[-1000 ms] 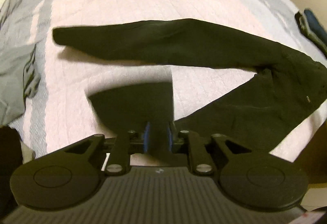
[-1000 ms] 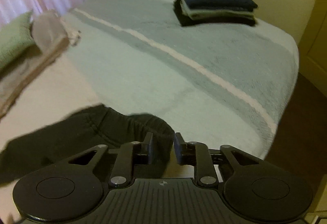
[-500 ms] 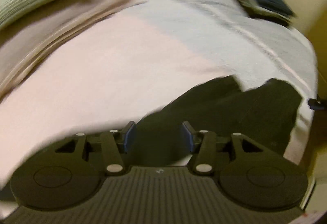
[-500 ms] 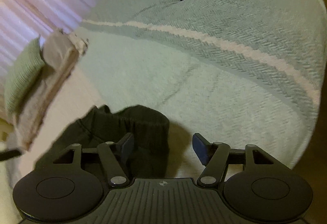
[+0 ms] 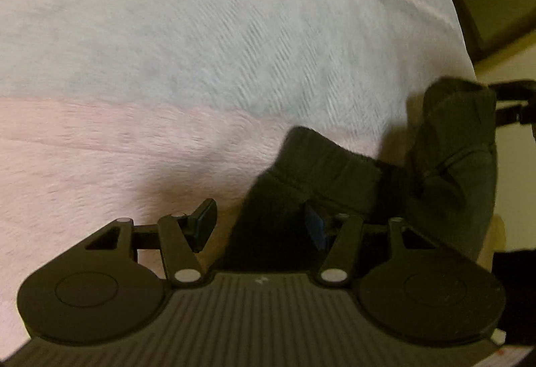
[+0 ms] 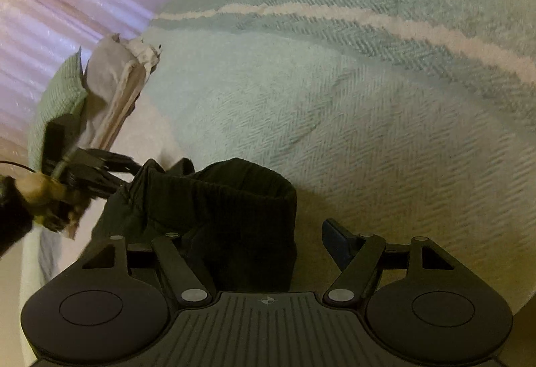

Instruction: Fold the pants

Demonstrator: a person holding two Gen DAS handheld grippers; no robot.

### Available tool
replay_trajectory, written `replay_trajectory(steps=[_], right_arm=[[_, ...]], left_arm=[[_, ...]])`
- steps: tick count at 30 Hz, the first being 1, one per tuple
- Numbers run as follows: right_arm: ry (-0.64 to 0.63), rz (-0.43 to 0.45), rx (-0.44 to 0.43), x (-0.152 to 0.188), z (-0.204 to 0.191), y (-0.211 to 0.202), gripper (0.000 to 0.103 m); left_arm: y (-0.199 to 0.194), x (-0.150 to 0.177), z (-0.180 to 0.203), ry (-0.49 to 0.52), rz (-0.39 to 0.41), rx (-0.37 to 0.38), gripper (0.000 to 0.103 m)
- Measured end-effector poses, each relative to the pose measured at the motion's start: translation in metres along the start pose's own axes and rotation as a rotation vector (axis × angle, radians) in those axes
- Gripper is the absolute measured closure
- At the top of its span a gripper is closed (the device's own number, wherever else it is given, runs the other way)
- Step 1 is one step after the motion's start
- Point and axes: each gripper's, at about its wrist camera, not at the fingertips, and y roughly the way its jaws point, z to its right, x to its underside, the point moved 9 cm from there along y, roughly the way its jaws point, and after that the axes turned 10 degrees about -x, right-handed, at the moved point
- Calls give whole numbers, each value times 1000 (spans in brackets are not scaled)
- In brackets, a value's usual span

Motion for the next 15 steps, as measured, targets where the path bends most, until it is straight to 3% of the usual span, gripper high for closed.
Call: replay_trajectory(steps=[1, 2, 3, 5, 9, 12, 15], right_arm=[[15, 3, -15, 0, 1, 1, 47], [32, 2, -38, 0, 1, 3, 64], [43, 2, -23, 0, 2, 3, 75], [62, -1, -7, -2, 2, 2, 86], [43, 29, -24, -19, -25, -27, 90], [1, 75, -48, -45, -53, -62, 91], [12, 228, -39, -91, -61, -100, 91]], left_arm=[[4, 0, 1, 12, -7, 5, 54], [3, -2, 4, 19, -7, 21, 71], [2, -1, 8, 16, -13, 51, 76], [-7, 1, 12, 13, -5, 45, 87], [-60, -5, 7, -50, 91, 27, 92], [-128, -31, -18, -133, 229, -33, 93], [-196, -78, -55, -210, 387, -86, 93]])
